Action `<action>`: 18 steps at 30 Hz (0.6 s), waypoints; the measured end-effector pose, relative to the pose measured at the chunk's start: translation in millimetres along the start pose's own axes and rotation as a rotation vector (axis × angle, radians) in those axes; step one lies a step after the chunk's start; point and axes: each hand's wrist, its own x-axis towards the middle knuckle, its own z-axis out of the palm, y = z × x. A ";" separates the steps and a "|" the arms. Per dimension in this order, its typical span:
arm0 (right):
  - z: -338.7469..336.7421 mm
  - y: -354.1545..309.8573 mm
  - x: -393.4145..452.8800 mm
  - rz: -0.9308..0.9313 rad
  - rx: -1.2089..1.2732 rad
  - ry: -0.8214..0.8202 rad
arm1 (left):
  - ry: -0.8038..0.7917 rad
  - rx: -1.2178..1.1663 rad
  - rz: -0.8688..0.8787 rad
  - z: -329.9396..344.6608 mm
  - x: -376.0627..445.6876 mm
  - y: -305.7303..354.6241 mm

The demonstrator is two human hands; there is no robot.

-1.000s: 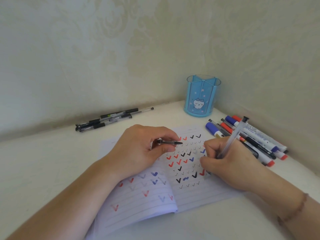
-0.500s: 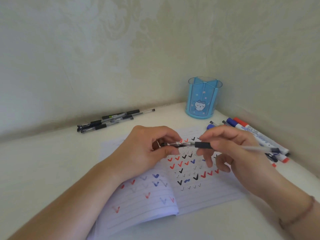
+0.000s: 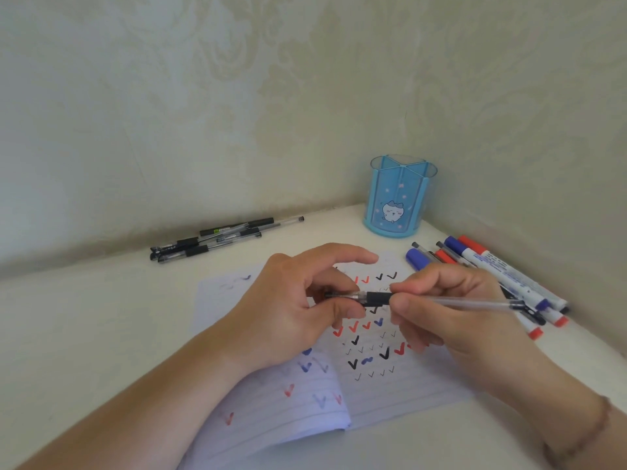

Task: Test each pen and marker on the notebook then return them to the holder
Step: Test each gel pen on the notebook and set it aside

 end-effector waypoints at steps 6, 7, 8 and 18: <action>0.1 -1.9 -6.2 -0.040 -0.035 0.000 | -0.014 -0.069 0.040 2.9 -3.0 6.5; 1.4 -1.2 -6.1 -0.043 -0.055 -0.003 | -0.023 -0.075 0.039 1.8 -4.3 5.6; 3.7 -0.3 -5.9 -0.037 -0.076 -0.012 | -0.031 -0.067 0.038 0.5 -4.6 3.4; -10.5 -17.2 2.0 0.053 -0.004 0.237 | 0.074 0.064 -0.043 -15.5 4.7 -17.7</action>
